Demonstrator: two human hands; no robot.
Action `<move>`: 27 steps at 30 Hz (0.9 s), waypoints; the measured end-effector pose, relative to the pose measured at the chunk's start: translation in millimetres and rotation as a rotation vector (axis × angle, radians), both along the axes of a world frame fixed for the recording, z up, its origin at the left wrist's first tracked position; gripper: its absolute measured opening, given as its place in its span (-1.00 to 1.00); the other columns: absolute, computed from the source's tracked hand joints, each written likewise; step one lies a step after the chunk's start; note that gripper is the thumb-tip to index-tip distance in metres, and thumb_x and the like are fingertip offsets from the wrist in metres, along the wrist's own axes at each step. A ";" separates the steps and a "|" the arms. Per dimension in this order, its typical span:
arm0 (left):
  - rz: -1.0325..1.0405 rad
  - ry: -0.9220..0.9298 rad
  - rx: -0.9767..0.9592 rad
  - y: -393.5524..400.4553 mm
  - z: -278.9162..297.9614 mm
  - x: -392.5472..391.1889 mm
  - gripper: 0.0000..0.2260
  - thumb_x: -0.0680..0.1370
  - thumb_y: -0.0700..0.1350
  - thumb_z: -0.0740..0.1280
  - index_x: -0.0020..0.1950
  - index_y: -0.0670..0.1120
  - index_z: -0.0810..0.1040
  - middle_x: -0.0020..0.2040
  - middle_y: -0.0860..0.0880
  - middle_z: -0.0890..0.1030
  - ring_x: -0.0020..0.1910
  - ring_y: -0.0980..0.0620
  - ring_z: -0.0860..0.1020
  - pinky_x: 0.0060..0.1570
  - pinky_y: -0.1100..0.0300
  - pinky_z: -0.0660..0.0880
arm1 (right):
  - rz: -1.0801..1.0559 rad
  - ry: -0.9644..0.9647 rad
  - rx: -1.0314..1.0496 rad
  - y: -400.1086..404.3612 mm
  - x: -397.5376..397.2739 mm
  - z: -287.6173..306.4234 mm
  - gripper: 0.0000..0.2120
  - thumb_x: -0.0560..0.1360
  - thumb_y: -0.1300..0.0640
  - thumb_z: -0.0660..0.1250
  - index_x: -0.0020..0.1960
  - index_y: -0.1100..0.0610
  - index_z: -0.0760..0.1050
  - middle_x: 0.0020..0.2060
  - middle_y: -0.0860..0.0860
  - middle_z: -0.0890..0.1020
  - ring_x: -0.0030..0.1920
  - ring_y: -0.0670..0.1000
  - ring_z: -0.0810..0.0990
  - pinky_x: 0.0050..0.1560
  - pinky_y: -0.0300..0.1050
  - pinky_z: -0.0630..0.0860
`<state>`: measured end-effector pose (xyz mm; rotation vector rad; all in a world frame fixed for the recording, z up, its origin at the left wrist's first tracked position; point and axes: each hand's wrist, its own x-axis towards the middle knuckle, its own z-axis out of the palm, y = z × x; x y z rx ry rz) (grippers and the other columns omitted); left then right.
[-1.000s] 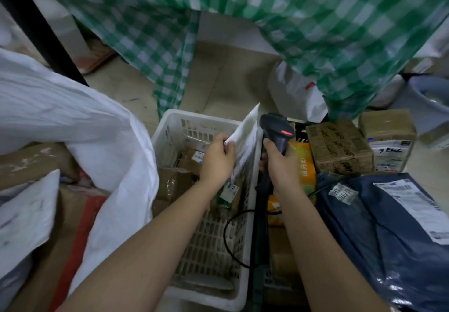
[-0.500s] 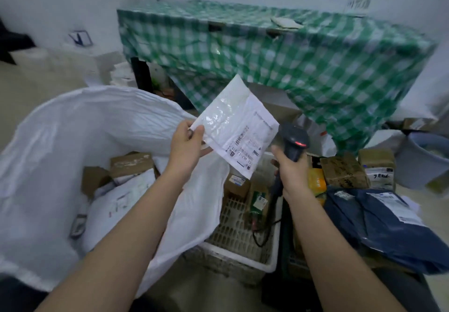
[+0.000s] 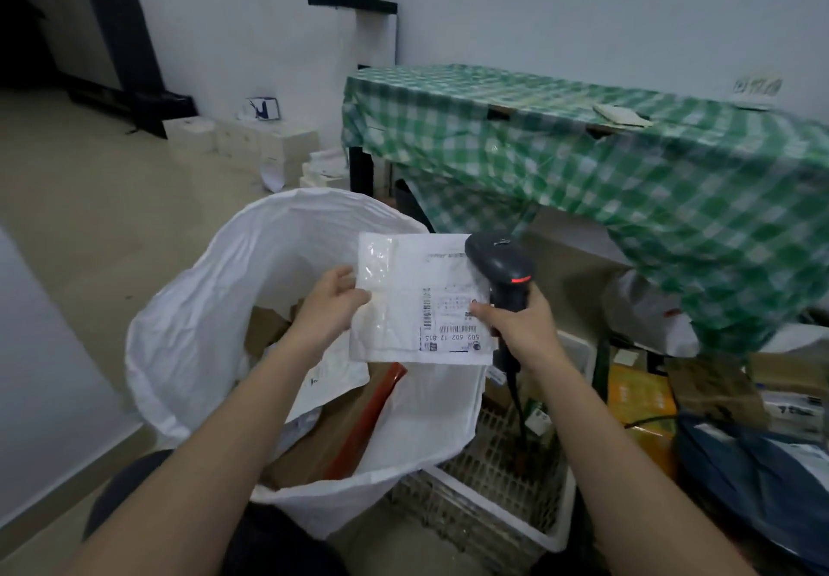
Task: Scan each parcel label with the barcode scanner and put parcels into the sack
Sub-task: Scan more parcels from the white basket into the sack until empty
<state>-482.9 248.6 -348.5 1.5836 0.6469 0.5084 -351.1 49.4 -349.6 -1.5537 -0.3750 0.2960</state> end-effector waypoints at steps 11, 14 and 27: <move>-0.313 0.175 0.462 -4.6 -8.1 16.2 -0.54 0.57 -0.01 0.34 0.45 0.00 0.34 0.40 0.01 0.43 0.41 -0.02 0.36 0.43 -0.06 0.23 | 0.336 -0.056 -0.221 -2.9 0.3 15.1 -0.52 0.32 0.35 0.55 0.12 0.01 0.50 -0.08 -0.04 0.67 -0.11 -0.10 0.66 -0.12 -0.21 0.58; -0.183 0.104 0.345 -2.0 -10.6 19.2 -0.86 0.56 -0.10 0.36 0.10 -0.06 0.52 0.09 -0.03 0.60 0.09 -0.07 0.58 0.14 -0.02 0.50 | 0.185 -0.079 -0.139 -8.7 3.2 13.8 -0.62 0.38 0.36 0.51 0.12 0.11 0.51 -0.15 0.02 0.66 -0.27 -0.20 0.63 -0.24 -0.31 0.52; 0.027 -0.218 -0.391 -18.6 -26.2 18.3 -0.70 0.60 -0.24 0.27 0.34 -0.19 0.43 0.22 -0.12 0.59 0.15 -0.11 0.59 0.16 -0.12 0.52 | -0.097 0.006 0.065 -15.3 7.1 2.3 -0.75 0.42 0.31 0.48 0.01 0.12 0.50 -0.25 -0.10 0.66 -0.29 -0.09 0.61 -0.25 -0.22 0.54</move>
